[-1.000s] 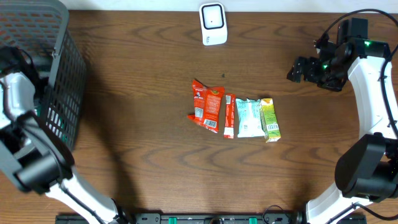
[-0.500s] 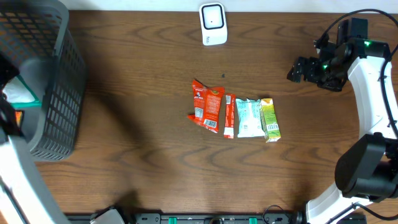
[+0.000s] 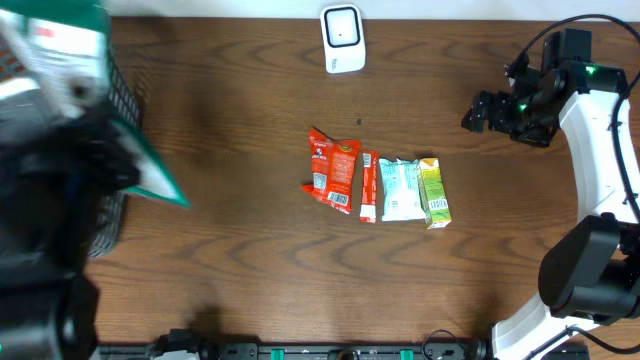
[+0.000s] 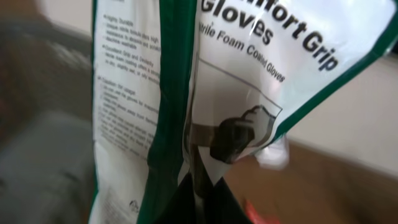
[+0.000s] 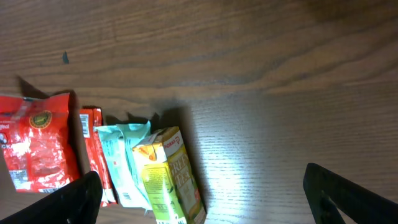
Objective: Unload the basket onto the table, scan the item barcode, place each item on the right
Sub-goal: 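Carry the gloves pack out and lay it left of the HACKS bag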
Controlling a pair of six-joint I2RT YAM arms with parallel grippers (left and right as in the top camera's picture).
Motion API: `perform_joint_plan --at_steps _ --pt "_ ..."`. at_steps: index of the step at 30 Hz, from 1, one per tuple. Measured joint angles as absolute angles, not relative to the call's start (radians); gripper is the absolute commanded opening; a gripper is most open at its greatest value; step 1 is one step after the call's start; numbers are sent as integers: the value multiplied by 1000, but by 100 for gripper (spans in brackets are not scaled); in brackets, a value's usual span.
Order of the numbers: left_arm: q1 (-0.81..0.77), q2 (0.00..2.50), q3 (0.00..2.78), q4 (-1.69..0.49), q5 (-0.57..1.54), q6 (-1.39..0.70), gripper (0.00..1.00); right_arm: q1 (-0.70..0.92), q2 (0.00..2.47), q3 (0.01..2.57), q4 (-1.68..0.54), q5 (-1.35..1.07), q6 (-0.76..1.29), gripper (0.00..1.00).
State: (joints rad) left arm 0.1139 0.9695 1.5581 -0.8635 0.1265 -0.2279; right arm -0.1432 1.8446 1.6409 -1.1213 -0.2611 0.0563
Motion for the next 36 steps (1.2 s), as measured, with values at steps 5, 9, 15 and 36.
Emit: perform_joint_plan --at_steps 5,9,15,36 --pt "-67 1057 1444 -897 130 -294 7 -143 1845 1641 -1121 -261 56 99" --pt "-179 1190 1338 -876 125 -321 7 -143 1845 1641 -1121 -261 56 99" --pt "-287 1489 1265 -804 89 -370 7 -143 1845 1641 -1121 -261 56 99" --pt "-299 1837 1275 -688 75 -425 80 -143 1845 1641 -1121 -261 56 99"
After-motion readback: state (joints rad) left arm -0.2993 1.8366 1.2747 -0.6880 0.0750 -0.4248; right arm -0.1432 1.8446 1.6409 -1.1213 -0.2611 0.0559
